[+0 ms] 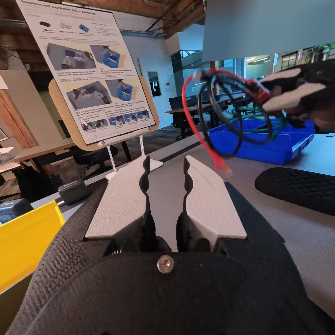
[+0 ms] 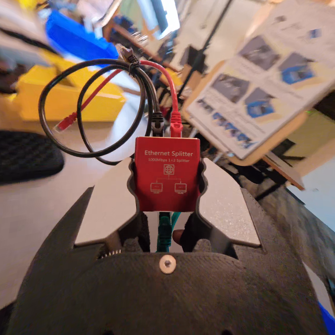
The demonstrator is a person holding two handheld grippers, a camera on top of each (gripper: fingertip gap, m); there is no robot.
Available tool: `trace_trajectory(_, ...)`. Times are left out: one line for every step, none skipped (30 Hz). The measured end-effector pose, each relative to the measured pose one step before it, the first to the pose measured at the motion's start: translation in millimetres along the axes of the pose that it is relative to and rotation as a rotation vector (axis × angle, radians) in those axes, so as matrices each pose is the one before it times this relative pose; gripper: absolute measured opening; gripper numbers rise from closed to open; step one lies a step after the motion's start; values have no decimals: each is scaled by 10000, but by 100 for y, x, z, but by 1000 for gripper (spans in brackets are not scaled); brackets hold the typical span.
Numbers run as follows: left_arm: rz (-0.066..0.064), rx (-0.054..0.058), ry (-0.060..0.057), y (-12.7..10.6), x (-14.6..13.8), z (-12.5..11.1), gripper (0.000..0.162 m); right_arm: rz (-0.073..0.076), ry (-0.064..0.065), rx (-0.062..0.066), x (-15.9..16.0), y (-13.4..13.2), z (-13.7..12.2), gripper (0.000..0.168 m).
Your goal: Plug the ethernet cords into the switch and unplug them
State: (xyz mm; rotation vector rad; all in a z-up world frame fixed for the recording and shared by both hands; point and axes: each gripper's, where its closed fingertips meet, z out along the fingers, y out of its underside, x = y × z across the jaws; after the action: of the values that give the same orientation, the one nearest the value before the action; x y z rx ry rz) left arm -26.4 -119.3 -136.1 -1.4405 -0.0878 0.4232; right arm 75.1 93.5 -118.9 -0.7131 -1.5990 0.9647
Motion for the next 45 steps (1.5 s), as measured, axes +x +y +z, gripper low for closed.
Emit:
trace_trajectory(42,-44,60,-31,45,60,35,398,755,280,2072,-725,-848,68)
trace_trajectory(26,-180,30,119,-1,54,35,375,772,275,2152,-703,-842,69)
trace_trajectory(-10,-159,-89,123,-129,12,35,401,789,248,2189,-639,-806,69)
trace_trajectory(26,-20,-74,7,-60,-2,36,423,743,238,2115,-583,-745,68)
trace_trajectory(58,68,8,-64,80,7,36,372,667,305,1967,-611,-725,68)
trace_trajectory(28,24,26,37,93,39,35,324,612,337,1834,-590,-682,68)
trace_trajectory(13,-66,36,179,88,59,35,283,617,234,1724,-450,-602,68)
trace_trajectory(40,-134,39,315,82,101,35,158,635,210,1620,-413,-568,68)
trace_trajectory(90,-165,-26,340,-17,115,35,113,546,271,1410,-462,-537,68)
trace_trajectory(117,-142,-135,276,-151,102,35,174,449,228,1217,-415,-473,68)
trace_trajectory(130,-87,-126,167,-108,85,35,209,428,85,1132,-209,-400,68)
trace_trajectory(104,-46,9,80,85,72,35,123,466,-13,1124,25,-338,68)
trace_trajectory(35,-17,90,37,211,82,35,4,514,-10,1141,238,-271,69)
trace_trajectory(-15,-4,83,43,188,90,35,44,453,-34,1062,538,-158,68)
trace_trajectory(-4,-19,51,81,146,89,35,230,306,-86,893,821,-54,69)
trace_trajectory(32,-54,8,114,74,71,35,278,228,-133,799,1023,21,69)
trace_trajectory(68,-69,-17,109,25,45,35,184,272,-157,815,1132,40,69)
trace_trajectory(94,-66,-19,62,38,22,35,66,359,-200,873,1232,71,68)
trace_trajectory(118,-61,5,1,48,-31,35,30,361,-266,839,1285,127,68)
trace_trajectory(132,-52,9,-39,56,-53,35,11,316,-309,761,1255,160,68)
trace_trajectory(118,-35,-1,-62,18,-72,35,-58,294,-327,671,1168,204,70)
trace_trajectory(74,-13,-23,-92,-44,-77,35,-196,274,-368,576,1083,218,71)
trace_trajectory(17,13,-38,-104,-86,-66,35,-277,242,-429,472,1038,247,69)
trace_trajectory(-22,25,-17,-99,-62,-65,35,-288,247,-376,405,920,247,69)
trace_trajectory(-39,18,-4,-61,-55,-38,35,-260,231,-427,353,957,279,69)
trace_trajectory(-29,-5,8,16,-30,-23,35,-138,153,-428,221,857,259,69)
trace_trajectory(-13,-40,8,75,-18,-2,35,-58,48,-356,56,670,287,69)
trace_trajectory(12,-56,-1,107,-17,-2,35,-81,36,-371,-1,599,327,69)
trace_trajectory(39,-52,-20,113,-34,4,35,-131,70,-333,-24,468,349,69)
trace_trajectory(59,-32,-46,59,-59,-15,35,-189,60,-395,-66,515,389,69)
trace_trajectory(62,-24,-42,40,-66,-28,35,-195,53,-377,-76,509,408,69)
trace_trajectory(47,-31,-25,31,-39,-33,35,-130,17,-391,-110,599,463,69)
trace_trajectory(33,-32,-12,22,-44,-45,35,-85,-55,-391,-158,680,483,69)
trace_trajectory(26,-31,-17,35,-58,-59,35,0,-168,-438,-285,791,509,69)
trace_trajectory(20,-15,-35,13,-100,-72,35,38,-195,-487,-309,864,497,69)
trace_trajectory(2,-10,-39,-4,-124,-79,35,16,-91,-326,-170,651,426,69)
trace_trajectory(-34,-26,-37,3,-144,-85,36,7,-83,-182,-137,415,270,70)
trace_trajectory(-99,-55,-81,32,-220,-91,36,55,-59,-32,-69,93,38,77)
trace_trajectory(-134,-58,-82,23,-253,-82,36,61,-41,207,-18,-352,-214,87)
trace_trajectory(-161,-46,-67,20,-232,-95,37,-7,-85,350,-74,-699,-384,93)
trace_trajectory(-190,-76,-63,50,-254,-95,39,-69,-132,408,-174,-870,-492,99)
trace_trajectory(-202,-109,-11,87,-186,-113,43,-78,-193,356,-282,-882,-588,101)
trace_trajectory(-198,-141,66,123,-92,-146,48,-136,-342,275,-520,-811,-644,103)
trace_trajectory(-202,-137,63,127,-100,-196,53,-205,-463,229,-732,-728,-680,104)
trace_trajectory(-201,-113,8,110,-186,-248,60,-228,-545,159,-919,-561,-700,105)
